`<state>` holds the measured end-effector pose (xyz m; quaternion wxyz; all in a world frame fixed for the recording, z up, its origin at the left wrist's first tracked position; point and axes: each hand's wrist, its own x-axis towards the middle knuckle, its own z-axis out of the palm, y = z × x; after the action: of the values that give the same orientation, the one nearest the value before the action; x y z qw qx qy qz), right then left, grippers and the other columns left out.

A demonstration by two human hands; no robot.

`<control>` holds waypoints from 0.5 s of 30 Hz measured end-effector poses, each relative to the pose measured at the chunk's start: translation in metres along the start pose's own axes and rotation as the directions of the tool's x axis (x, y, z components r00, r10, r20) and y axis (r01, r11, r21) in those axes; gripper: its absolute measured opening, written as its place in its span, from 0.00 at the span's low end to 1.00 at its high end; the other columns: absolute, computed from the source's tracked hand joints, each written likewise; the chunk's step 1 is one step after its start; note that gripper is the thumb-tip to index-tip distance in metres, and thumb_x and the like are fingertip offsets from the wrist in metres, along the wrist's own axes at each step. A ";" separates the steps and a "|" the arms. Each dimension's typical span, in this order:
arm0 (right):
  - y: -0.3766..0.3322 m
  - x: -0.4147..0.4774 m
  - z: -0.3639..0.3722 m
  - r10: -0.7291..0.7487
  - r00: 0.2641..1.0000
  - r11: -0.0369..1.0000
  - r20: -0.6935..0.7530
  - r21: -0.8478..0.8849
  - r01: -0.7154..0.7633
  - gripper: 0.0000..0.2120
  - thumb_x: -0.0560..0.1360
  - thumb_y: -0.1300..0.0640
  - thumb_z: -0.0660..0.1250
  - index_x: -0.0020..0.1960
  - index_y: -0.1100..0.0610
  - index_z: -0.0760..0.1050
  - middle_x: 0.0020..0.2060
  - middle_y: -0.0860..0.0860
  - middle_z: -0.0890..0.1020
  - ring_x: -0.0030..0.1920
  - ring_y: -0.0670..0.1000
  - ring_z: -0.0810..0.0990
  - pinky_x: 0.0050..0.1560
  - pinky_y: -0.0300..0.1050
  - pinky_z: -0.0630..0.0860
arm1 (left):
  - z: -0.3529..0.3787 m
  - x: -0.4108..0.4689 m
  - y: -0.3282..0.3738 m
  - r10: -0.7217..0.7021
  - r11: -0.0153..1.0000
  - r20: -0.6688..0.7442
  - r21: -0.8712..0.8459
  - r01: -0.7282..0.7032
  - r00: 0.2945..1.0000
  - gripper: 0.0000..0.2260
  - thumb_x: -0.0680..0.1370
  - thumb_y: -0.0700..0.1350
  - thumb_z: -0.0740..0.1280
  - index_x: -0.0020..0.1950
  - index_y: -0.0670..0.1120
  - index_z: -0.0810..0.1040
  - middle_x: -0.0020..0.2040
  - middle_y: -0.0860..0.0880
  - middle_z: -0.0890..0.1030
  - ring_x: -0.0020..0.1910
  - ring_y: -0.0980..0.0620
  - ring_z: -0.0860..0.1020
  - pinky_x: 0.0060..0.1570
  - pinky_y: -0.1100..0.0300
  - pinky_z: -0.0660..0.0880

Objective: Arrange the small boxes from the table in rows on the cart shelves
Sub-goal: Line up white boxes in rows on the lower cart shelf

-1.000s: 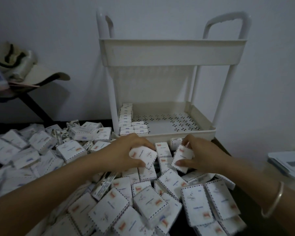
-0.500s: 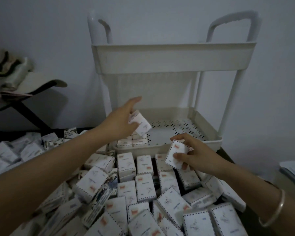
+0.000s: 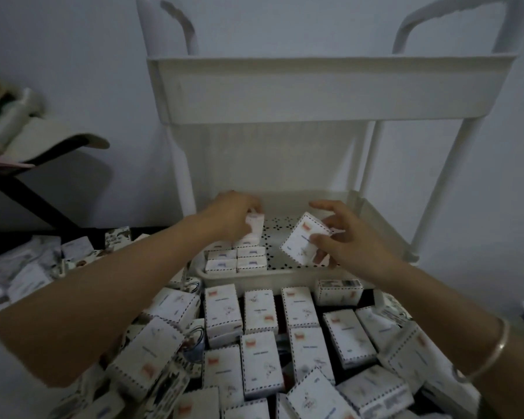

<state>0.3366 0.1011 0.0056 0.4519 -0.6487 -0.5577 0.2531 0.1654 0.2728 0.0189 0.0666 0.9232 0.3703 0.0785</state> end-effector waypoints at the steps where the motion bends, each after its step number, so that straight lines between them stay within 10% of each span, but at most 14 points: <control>1: 0.000 0.007 0.001 -0.018 1.000 0.999 -0.003 -0.050 0.017 0.21 0.78 0.59 0.66 0.68 0.45 0.66 0.54 0.46 0.79 0.37 0.47 0.83 0.33 0.38 0.77 | 0.001 0.000 -0.001 -0.007 1.000 0.068 0.016 0.006 0.998 0.21 0.74 0.38 0.69 0.67 0.49 0.75 0.65 0.47 0.77 0.63 0.48 0.75 0.60 0.58 0.72; 6: 0.004 0.045 0.015 -0.050 0.991 0.990 -0.122 -0.139 0.033 0.14 0.76 0.58 0.69 0.58 0.49 0.70 0.54 0.45 0.79 0.42 0.38 0.76 0.34 0.32 0.69 | -0.001 0.000 0.002 -0.038 0.996 0.237 0.090 0.017 0.971 0.22 0.76 0.37 0.64 0.70 0.47 0.70 0.62 0.45 0.76 0.59 0.48 0.74 0.53 0.59 0.72; 15: 0.008 0.106 0.057 -0.125 0.989 0.907 -0.073 -0.412 0.085 0.14 0.74 0.60 0.70 0.59 0.54 0.76 0.56 0.53 0.81 0.51 0.53 0.80 0.51 0.44 0.77 | -0.009 -0.021 0.012 -0.010 0.958 0.180 0.284 -0.042 0.984 0.21 0.75 0.34 0.61 0.66 0.46 0.75 0.62 0.45 0.76 0.57 0.48 0.74 0.51 0.57 0.73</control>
<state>0.3193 0.2200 -0.0091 0.3465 -0.7092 -0.6094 0.0746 0.1567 0.2506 0.0277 -0.0352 0.9294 0.3627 -0.0589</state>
